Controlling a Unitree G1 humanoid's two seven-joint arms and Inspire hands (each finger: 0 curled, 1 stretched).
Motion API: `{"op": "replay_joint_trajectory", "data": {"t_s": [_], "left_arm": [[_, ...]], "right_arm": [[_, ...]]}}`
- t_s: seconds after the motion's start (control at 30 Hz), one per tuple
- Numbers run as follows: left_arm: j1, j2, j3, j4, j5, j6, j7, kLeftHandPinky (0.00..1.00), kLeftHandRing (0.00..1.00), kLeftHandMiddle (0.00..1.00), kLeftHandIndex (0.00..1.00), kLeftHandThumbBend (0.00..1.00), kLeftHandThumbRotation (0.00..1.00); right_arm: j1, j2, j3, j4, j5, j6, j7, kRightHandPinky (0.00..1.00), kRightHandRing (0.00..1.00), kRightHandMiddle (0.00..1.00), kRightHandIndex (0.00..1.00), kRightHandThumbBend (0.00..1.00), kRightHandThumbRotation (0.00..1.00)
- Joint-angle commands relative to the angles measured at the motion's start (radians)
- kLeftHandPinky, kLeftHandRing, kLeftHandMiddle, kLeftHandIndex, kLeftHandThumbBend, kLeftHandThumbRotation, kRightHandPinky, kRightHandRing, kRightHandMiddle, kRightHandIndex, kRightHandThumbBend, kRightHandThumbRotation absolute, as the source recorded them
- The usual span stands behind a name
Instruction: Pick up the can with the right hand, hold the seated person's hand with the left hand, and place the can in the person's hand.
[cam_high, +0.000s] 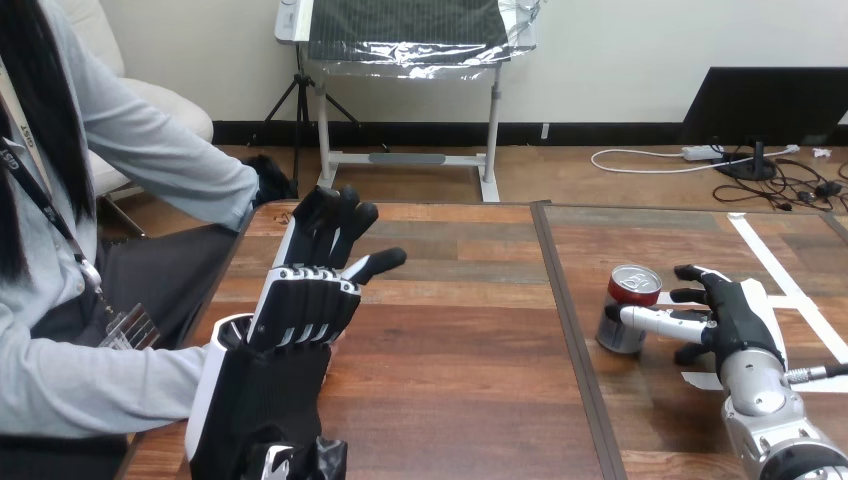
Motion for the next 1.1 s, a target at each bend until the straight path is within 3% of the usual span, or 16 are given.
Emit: {"op": "replay_joint_trajectory", "data": {"t_s": [0.0, 0.3, 0.5, 0.73, 1.07], "left_arm": [[-0.029, -0.022, -0.012, -0.04, 0.003, -0.007, 0.008, 0.87, 0.96, 0.97, 0.97, 0.88, 0.65], [-0.043, -0.02, -0.011, -0.026, 0.002, -0.017, 0.002, 0.84, 0.95, 0.97, 0.98, 0.89, 0.65], [-0.041, -0.025, -0.018, -0.03, -0.015, -0.001, -0.004, 0.83, 0.95, 0.97, 0.97, 0.9, 0.64], [-0.054, -0.026, -0.013, -0.012, -0.018, -0.02, -0.019, 0.82, 0.95, 0.97, 0.98, 0.85, 0.64], [-0.061, -0.027, -0.014, -0.006, -0.035, -0.014, -0.037, 0.82, 0.95, 0.97, 0.98, 0.83, 0.65]], "right_arm": [[-0.029, 0.018, -0.008, -0.007, 0.007, -0.028, -0.024, 0.63, 0.72, 0.75, 0.78, 0.94, 0.12], [-0.033, 0.021, -0.01, -0.009, 0.007, -0.038, -0.041, 0.61, 0.68, 0.7, 0.72, 0.93, 0.05], [-0.035, 0.023, -0.026, -0.009, 0.022, -0.041, -0.031, 0.61, 0.66, 0.69, 0.71, 0.92, 0.01], [-0.039, 0.019, -0.024, -0.009, 0.026, -0.035, -0.017, 0.61, 0.66, 0.68, 0.71, 0.92, 0.0], [-0.041, 0.013, -0.016, -0.008, 0.025, -0.024, 0.006, 0.65, 0.72, 0.75, 0.79, 0.95, 0.11]]}}
